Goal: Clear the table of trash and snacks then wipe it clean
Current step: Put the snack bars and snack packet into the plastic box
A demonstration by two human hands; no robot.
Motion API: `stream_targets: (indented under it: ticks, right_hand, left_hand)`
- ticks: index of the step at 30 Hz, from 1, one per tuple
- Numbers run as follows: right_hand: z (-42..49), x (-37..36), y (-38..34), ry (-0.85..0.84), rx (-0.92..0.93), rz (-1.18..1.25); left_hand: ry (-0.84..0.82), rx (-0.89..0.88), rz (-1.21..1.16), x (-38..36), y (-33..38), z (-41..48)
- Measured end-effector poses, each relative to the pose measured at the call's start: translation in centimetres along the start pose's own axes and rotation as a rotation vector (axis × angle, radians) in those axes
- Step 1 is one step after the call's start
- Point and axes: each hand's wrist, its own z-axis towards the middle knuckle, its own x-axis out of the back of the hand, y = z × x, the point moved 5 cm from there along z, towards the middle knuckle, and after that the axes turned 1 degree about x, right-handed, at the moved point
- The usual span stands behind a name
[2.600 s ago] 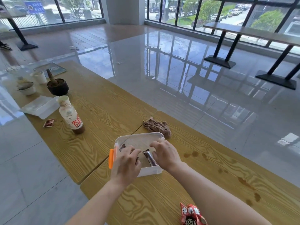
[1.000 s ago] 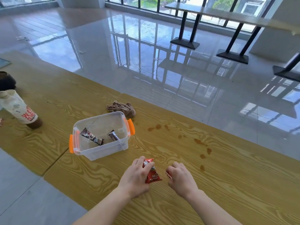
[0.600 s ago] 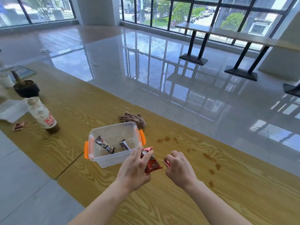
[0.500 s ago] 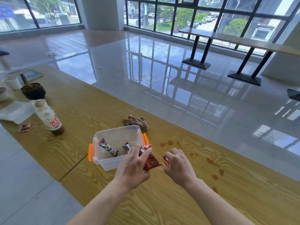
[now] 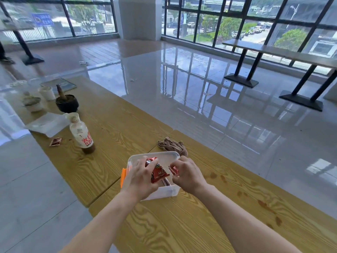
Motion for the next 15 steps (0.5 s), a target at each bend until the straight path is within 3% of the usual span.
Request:
stream_targets:
  ticks: [6,15]
  right_hand:
    - [3.0,-3.4,0.4,-0.123,-0.039,-0.048]
    - [3.7,-5.5,1.5,-0.176,-0.057,-0.010]
  left_hand:
    - [-0.174,0.090,0.049,-2.5,-2.6,2.1]
    - [-0.199,0.050,0.100,-4.7,-3.5,2.7]
